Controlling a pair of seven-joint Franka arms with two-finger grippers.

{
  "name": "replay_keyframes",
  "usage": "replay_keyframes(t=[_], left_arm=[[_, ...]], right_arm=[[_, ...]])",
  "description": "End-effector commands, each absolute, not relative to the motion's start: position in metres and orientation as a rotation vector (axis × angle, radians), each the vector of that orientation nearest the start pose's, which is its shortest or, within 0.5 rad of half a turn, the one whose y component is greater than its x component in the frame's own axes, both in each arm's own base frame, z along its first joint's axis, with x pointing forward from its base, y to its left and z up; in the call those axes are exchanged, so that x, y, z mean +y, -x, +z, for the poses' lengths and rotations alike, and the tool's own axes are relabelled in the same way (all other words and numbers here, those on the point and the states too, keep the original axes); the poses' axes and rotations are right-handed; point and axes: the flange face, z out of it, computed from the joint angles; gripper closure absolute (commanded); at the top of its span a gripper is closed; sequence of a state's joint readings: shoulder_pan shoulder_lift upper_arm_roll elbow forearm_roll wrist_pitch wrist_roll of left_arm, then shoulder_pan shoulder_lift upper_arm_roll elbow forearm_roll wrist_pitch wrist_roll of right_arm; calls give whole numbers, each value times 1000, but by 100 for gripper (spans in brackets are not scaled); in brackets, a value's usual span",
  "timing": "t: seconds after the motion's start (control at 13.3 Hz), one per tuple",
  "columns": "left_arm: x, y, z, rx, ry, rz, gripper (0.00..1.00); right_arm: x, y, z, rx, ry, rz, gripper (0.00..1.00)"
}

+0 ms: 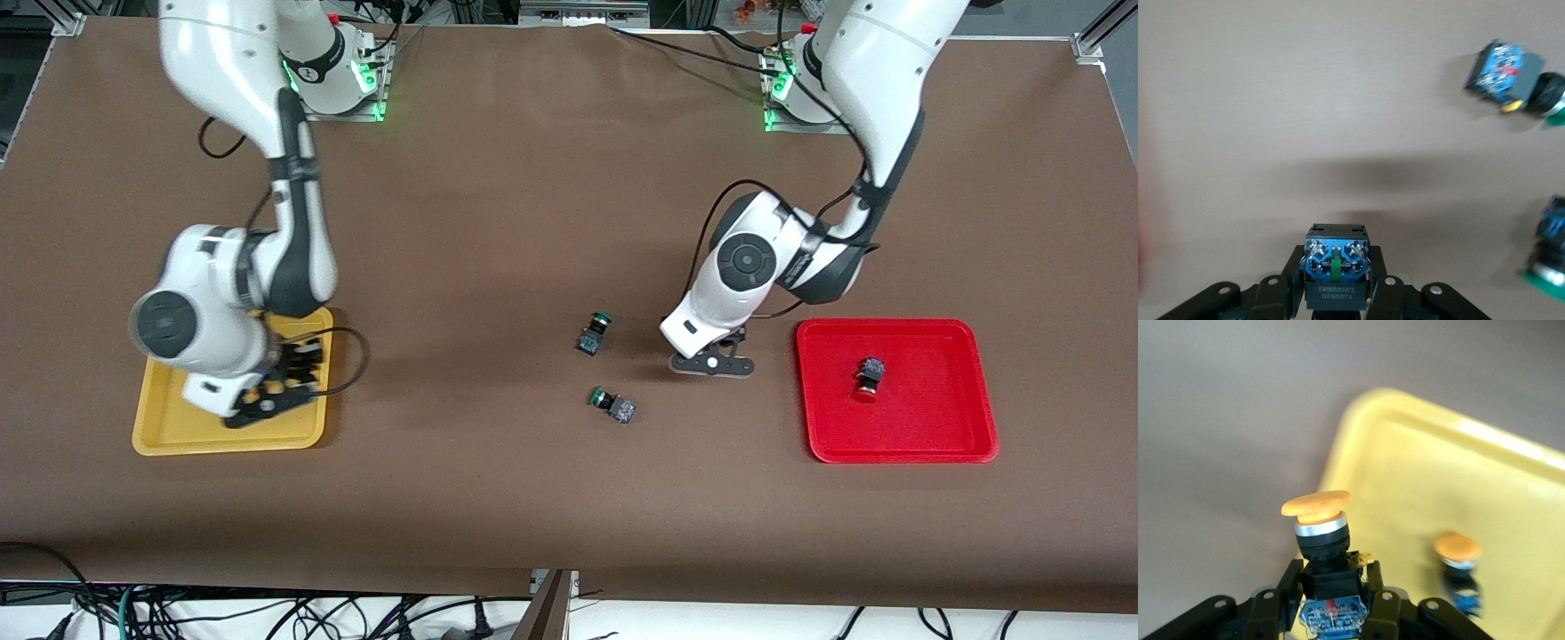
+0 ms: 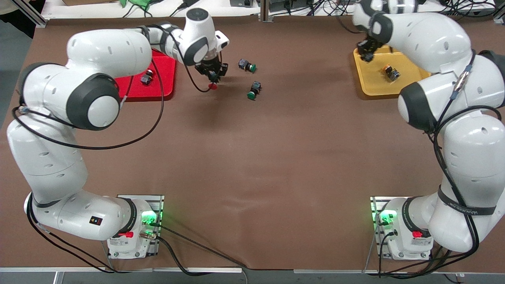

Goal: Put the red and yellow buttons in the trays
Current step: 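Place the second buttons into the red and yellow trays with both grippers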

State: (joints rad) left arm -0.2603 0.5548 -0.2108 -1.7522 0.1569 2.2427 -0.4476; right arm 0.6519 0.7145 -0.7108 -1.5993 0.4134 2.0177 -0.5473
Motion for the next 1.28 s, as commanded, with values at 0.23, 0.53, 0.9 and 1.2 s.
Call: replay_keyframes(t=[0.23,0.53,0.9,1.2], left_arm=[[-114,-638,308,740,2992,125,90],[8,-655,312,1062,2920,114,87],[114,-665,271,1217,2914,111,87],[137,-677,221,1376,2840,-18,76]], right_arm=[[34,-654,230,-532,3066,207,1],[76,-670,300,-343,3001,75,0],[122,-656,388,-334,3015,10,0],[122,-631,459,-360,3071,35,0]])
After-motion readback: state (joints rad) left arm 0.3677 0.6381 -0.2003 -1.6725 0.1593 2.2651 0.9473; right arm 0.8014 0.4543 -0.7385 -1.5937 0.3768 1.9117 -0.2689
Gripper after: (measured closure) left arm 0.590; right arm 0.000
